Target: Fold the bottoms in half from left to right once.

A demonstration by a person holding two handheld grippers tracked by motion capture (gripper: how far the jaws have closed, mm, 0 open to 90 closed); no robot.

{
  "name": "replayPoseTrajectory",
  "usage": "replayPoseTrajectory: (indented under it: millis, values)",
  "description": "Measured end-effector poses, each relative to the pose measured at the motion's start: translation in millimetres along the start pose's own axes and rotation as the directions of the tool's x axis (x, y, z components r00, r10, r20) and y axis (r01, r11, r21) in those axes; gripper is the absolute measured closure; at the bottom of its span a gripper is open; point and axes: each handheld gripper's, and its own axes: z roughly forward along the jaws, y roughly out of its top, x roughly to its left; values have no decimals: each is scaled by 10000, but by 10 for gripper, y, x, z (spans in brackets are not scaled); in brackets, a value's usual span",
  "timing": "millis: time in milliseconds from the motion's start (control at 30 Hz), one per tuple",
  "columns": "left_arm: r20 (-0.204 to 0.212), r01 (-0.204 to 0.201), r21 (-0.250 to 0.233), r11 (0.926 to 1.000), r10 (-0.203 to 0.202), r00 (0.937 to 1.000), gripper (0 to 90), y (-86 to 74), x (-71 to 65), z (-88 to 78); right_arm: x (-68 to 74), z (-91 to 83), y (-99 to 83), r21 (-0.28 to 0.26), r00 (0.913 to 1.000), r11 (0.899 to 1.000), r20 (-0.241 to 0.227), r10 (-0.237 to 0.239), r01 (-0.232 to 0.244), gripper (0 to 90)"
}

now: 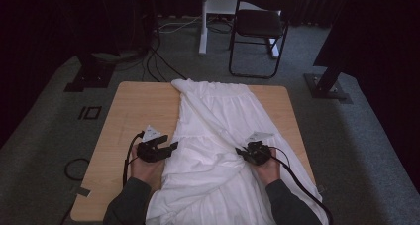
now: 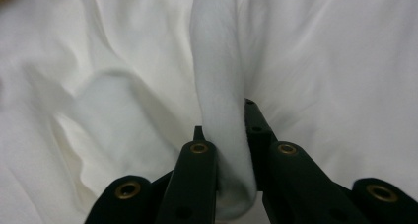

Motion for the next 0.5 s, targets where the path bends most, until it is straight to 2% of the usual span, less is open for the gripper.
replayPoseTrajectory:
  millis: [67,100,167,200,267,333,367,400,433,467,500]
  values:
    - [-4,46,36,10000,-46,10000,455,-2,4,4,-26,-165,55,-633,9996,9979,265,-90,107,860]
    - [-6,34,59,10000,-34,10000,455,-3,5,3,-61,-305,96,-1020,9976,9944,654,-223,289,859]
    - [-9,44,58,10000,-44,10000,455,-9,8,2,-158,-569,156,-1664,9903,9851,1376,-200,430,860]
    - [-12,53,49,10000,-53,10000,455,-13,13,4,-226,-705,176,-1948,9826,9800,1858,-48,417,859]
    - [-5,117,69,9999,-117,9999,454,-23,18,20,-411,-919,168,-2226,9554,9745,2926,392,282,860]
    - [39,129,133,9998,-129,9999,452,-26,6,48,-639,-986,80,-2021,9276,9793,3639,850,-104,859]
    - [64,124,156,9998,-125,9999,449,-28,-11,68,-751,-967,8,-1892,9198,9810,3758,1131,-433,859]
    - [112,39,218,9998,-41,9999,446,-27,-29,89,-853,-922,-76,-1694,9166,9825,3754,1374,-779,859]
    - [112,39,218,9998,-41,9999,445,-27,-29,89,-853,-922,-76,-1694,9166,9825,3754,1374,-779,859]
    - [230,-52,359,9993,44,9997,445,-20,-99,161,-930,-858,-168,-1489,9141,9837,3763,1509,-1011,858]
    - [302,-126,435,9990,113,9995,432,-13,-143,203,-1030,-688,-370,-943,9111,9856,3773,1662,-1407,858]
